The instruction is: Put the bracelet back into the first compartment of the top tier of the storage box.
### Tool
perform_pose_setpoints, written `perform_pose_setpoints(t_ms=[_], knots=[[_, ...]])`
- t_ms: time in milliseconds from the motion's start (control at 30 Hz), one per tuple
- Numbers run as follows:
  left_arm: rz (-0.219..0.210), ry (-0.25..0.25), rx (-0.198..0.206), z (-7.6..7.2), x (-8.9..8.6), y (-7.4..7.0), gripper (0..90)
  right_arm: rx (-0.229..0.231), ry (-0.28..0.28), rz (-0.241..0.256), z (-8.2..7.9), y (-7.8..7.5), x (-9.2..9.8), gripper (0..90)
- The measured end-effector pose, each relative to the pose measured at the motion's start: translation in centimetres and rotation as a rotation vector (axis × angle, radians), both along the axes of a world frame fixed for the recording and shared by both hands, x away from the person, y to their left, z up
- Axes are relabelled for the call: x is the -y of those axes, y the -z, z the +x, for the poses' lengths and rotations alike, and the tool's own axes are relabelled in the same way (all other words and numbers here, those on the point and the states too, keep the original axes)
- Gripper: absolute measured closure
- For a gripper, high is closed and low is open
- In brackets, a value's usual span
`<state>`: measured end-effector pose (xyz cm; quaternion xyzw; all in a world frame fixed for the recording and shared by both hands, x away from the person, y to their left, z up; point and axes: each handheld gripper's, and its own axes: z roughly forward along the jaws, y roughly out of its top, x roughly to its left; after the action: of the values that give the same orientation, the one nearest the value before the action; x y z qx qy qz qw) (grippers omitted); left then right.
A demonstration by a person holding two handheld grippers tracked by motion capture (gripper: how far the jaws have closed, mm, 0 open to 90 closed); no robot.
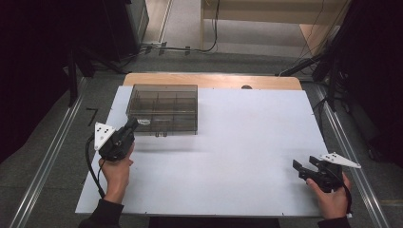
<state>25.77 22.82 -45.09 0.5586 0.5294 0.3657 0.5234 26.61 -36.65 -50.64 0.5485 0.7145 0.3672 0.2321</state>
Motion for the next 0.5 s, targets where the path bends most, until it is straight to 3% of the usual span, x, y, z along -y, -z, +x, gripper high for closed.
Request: perform_pose_setpoints(t_ms=[267,500], knots=[[0.027,-0.015,-0.045,0.9,-0.4,0.6,86.6,-0.004,0.004,0.002,0.0,0.0,0.0,27.4],[0.01,-0.003,-0.093,1.3,-0.6,1.0,86.5,-0.005,0.003,0.003,0.0,0.0,0.0,27.4]])
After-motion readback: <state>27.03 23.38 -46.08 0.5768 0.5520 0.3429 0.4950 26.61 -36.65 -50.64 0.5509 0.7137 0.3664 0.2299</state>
